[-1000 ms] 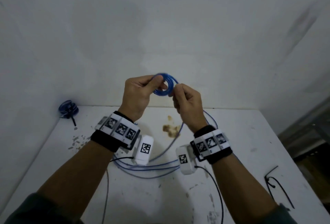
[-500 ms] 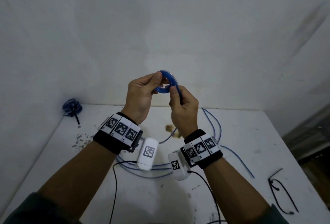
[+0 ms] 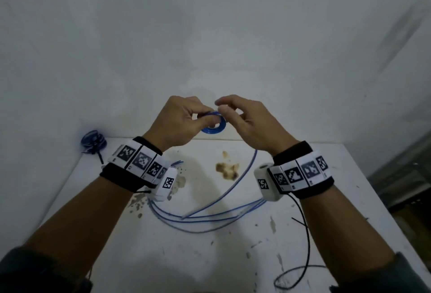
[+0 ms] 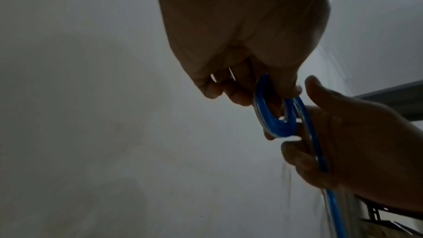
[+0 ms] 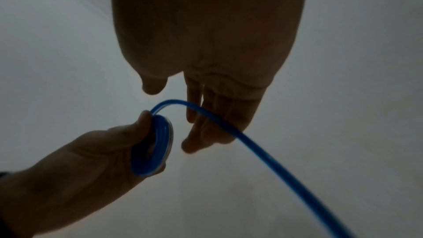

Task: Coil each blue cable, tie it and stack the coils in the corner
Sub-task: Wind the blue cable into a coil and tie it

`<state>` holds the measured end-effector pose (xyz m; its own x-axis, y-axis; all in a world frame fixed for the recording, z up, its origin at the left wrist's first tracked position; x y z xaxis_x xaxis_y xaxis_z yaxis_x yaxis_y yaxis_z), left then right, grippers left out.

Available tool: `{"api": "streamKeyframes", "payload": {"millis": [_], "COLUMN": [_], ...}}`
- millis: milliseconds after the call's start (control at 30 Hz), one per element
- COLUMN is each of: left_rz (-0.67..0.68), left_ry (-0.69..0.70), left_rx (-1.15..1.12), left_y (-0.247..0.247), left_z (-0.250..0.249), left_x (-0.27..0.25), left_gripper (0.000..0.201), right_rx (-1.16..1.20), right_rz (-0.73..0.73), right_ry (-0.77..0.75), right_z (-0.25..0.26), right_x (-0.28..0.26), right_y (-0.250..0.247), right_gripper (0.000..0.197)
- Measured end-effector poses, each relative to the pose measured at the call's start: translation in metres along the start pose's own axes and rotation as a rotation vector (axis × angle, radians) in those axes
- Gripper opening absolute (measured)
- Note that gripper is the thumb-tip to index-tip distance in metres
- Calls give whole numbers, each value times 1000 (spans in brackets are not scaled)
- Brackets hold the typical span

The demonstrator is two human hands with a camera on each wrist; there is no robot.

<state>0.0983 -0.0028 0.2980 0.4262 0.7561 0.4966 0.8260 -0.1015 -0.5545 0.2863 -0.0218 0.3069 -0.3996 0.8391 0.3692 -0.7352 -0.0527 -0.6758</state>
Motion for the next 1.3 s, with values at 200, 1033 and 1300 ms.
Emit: {"api": "streamKeyframes", "payload": {"millis": [200, 1033, 1300], "left_rz": [-1, -15, -113], "left_ry": [11, -196, -206], "left_rx": [-35, -232, -411], "left_y": [4, 9, 24], "left_z": [-3, 7, 10], "left_x": [-5, -22, -30], "left_gripper": [13, 16, 26], "right_rx": [37, -65, 381], "right_rz": [64, -6, -155], "right_ry": [-45, 34, 172], "right_z": [-3, -13, -12], "right_x": [-1, -3, -22], "right_y": [-12, 8, 25], "right_gripper": [43, 20, 13]}}
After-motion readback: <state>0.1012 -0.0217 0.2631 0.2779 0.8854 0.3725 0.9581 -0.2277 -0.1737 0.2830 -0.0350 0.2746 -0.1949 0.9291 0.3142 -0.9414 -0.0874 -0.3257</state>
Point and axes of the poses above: each hand's wrist, its own x-axis towards the middle knuckle, its own y-axis out of the palm, z = x × y, the point moved 2 cm from there along x, towards the middle knuckle, and after that the axes turned 3 degrees about z, right-handed, at the moved point
